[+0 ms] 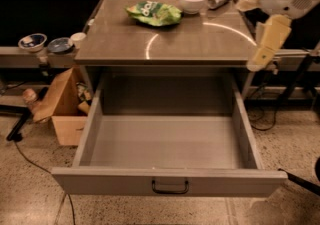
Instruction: Place green rice chip bag into top drawer
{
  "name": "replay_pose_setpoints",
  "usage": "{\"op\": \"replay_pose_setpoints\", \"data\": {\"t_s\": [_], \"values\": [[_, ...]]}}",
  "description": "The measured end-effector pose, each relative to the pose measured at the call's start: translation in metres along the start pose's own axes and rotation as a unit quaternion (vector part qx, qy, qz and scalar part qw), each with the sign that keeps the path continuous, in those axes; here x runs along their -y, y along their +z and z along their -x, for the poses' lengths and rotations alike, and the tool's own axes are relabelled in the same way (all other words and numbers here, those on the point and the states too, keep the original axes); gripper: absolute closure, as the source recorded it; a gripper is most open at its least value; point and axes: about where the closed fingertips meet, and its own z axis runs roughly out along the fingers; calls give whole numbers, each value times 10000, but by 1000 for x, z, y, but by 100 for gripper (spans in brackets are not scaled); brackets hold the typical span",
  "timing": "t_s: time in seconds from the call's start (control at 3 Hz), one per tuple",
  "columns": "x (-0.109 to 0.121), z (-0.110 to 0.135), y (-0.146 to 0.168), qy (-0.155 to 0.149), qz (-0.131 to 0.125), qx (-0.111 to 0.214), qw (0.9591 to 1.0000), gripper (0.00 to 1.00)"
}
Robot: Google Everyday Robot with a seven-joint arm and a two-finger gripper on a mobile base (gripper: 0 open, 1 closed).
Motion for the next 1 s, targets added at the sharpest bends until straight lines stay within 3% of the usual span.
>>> {"op": "replay_pose_setpoints", "data": {"t_s": [0.33, 0.67, 1.0], "values": [[26, 7, 32, -330, 540, 780, 9949, 0], [55, 16, 47, -320, 374, 1227, 9912, 0], [59, 21, 50, -324, 321, 1303, 9904, 0]]}}
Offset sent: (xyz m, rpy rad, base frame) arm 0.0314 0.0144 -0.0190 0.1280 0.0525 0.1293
